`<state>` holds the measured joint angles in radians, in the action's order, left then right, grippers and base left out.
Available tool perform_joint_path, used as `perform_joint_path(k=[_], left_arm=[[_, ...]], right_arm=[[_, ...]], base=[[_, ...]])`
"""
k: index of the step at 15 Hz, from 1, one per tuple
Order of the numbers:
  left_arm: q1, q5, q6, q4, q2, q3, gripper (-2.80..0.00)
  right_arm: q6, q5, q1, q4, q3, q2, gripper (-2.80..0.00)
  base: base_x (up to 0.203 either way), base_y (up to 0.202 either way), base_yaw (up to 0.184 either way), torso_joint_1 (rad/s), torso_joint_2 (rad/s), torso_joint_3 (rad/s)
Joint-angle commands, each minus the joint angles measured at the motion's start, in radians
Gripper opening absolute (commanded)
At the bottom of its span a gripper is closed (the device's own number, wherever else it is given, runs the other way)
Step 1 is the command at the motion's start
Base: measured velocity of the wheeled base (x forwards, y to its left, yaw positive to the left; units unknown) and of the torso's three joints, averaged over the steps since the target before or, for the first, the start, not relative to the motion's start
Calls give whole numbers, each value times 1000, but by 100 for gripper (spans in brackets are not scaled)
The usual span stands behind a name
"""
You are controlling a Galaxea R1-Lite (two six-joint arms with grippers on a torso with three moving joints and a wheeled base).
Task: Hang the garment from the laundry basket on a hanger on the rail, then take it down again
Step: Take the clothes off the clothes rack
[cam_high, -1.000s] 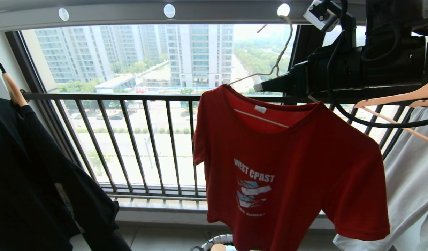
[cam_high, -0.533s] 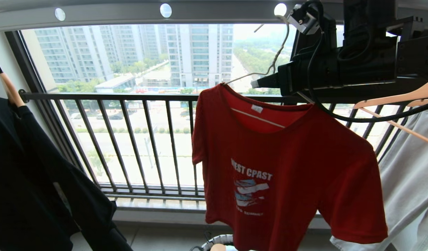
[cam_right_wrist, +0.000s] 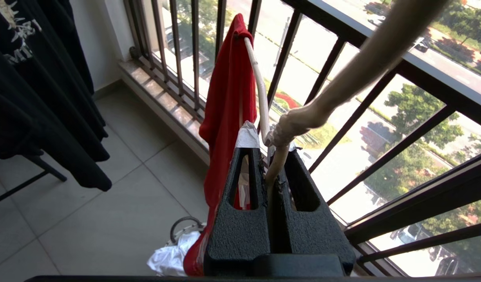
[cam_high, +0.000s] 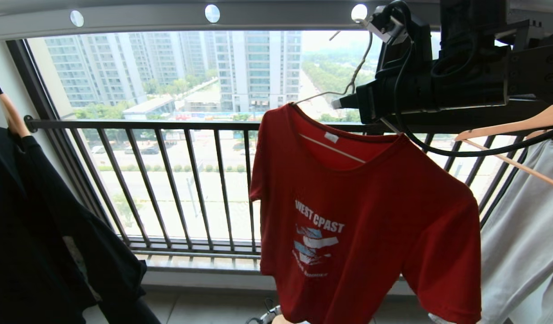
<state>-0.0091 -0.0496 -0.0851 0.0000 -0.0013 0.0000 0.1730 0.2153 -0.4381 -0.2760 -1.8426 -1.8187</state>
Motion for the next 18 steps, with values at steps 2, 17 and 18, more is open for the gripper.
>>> perform_joint_path(k=[2,17,18], left_arm=[[0,-1,-1,0,1,0,-280],[0,-1,-1,0,1,0,-280],[0,-1,-1,0,1,0,-280]], right_arm=[[2,-1,-2,-2,-1,31,-280],[-2,-99,-51,4,138,171,-280],[-3,-100,-58,6,149,179,-280]], base=[[0,0,0,0,0,0],[0,0,0,0,0,0],[0,0,0,0,0,0]])
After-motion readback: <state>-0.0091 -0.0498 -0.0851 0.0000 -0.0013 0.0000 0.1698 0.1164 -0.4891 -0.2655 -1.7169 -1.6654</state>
